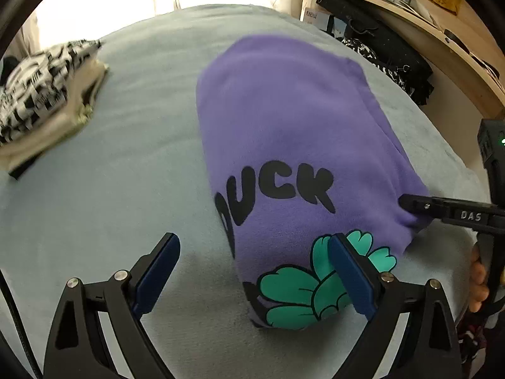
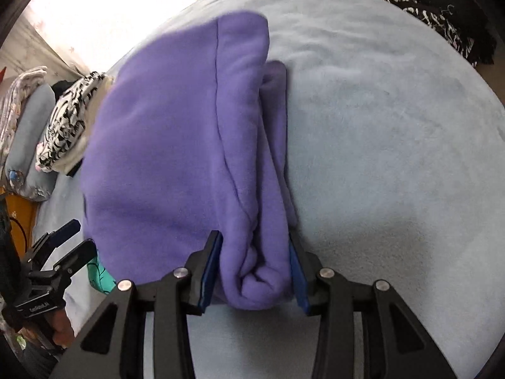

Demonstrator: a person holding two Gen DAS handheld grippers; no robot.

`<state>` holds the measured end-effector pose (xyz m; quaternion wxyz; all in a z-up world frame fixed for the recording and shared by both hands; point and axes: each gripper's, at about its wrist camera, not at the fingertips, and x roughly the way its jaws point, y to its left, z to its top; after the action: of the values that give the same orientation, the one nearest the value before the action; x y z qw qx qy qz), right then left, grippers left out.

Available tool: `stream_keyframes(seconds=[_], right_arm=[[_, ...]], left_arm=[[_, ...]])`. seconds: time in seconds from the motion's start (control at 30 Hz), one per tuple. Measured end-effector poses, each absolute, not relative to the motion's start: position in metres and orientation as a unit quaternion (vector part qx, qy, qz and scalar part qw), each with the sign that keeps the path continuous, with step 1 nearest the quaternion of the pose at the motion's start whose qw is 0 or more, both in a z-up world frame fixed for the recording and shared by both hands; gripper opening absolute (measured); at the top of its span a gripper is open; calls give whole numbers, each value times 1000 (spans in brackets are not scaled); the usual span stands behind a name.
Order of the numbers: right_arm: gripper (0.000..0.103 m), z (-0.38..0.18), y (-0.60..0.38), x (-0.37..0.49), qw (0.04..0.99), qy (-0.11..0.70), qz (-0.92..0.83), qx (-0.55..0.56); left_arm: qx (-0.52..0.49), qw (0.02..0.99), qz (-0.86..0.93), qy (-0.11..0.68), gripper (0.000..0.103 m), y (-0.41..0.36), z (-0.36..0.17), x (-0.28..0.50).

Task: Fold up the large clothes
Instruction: 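Release the folded hoodie and pull both tools back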

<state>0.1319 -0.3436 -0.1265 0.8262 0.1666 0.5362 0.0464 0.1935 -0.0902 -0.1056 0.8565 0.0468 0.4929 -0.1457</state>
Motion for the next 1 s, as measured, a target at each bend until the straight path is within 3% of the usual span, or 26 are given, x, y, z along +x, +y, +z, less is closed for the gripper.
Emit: stream_keyframes(seconds=[0.17, 0.5, 0.8, 0.83, 0.9, 1.0], right_arm=[[41, -112, -346, 121, 834, 523, 36, 171], [68, -111, -347, 95, 823, 530, 35, 199], [73, -111, -350, 78, 808, 537, 42, 237], [74, -110, -351, 80, 807, 539, 44, 239], [87, -107, -354, 83, 803, 541, 48, 244], [90, -98, -360, 90, 807, 530, 55, 254]], left_arm=[[62, 861, -131, 488, 94, -85, -93, 186], [-20, 840, -137, 525, 94, -57, -91, 171], [-72, 818, -154, 549, 95, -46, -89, 162], [-72, 817, -162, 549, 95, -47, -88, 161], [-68, 813, -177, 550, 95, -50, -85, 161], [-71, 811, -187, 550, 95, -54, -80, 165]])
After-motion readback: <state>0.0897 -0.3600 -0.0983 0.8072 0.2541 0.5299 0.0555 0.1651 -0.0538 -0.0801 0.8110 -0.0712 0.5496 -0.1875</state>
